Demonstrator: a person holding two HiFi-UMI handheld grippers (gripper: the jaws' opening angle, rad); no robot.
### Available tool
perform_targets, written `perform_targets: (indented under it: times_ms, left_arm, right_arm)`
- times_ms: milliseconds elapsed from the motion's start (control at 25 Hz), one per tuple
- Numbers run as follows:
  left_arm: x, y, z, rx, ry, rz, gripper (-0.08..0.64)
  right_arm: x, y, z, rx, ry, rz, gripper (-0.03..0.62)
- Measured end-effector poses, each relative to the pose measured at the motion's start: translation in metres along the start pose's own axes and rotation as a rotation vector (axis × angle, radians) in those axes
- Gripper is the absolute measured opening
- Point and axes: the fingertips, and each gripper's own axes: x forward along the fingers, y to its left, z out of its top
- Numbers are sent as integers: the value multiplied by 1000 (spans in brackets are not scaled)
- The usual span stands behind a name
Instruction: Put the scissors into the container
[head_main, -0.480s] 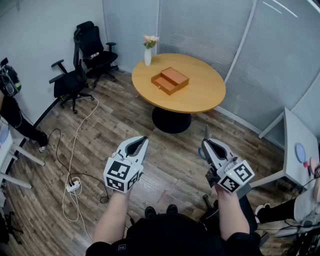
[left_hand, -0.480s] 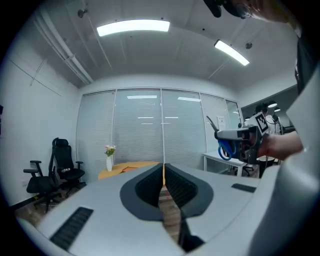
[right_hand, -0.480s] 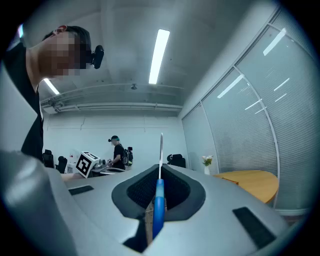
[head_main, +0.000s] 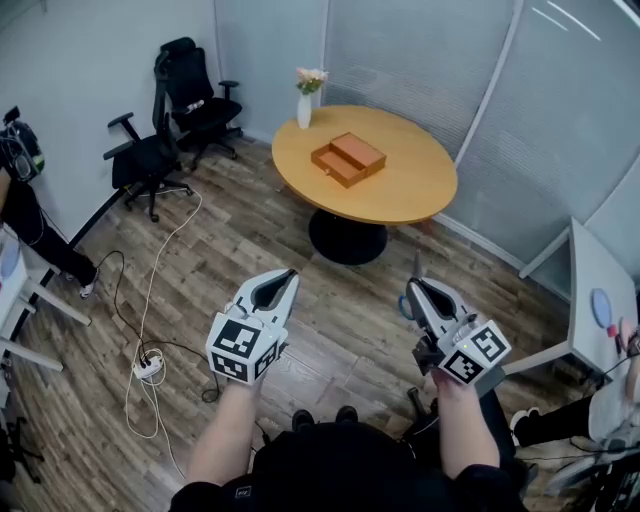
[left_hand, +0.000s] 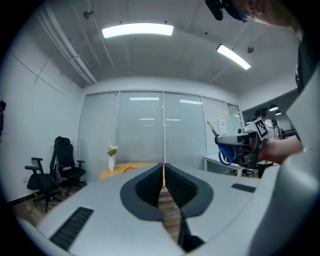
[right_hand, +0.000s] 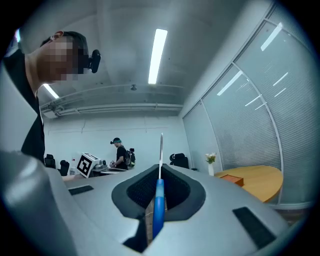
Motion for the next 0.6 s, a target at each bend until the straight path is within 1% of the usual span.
perform_targets:
  times_ms: [160,360,480,600]
  left_arm:
    - [-15,15,-5,-8,-12,13,21]
    - [-26,25,-10,-23,-8,16,21]
    - [-22,29,-14,-30,0,15,21]
    - [-9,36,-18,-31,14,15,21]
  right_arm:
    - [5,14,-2,2,-16,4,41]
    - [17,25,-3,-6,-2,13,41]
    - [23,21,-4,3,3,12,41]
    - [32,6,-9,19,9,9,41]
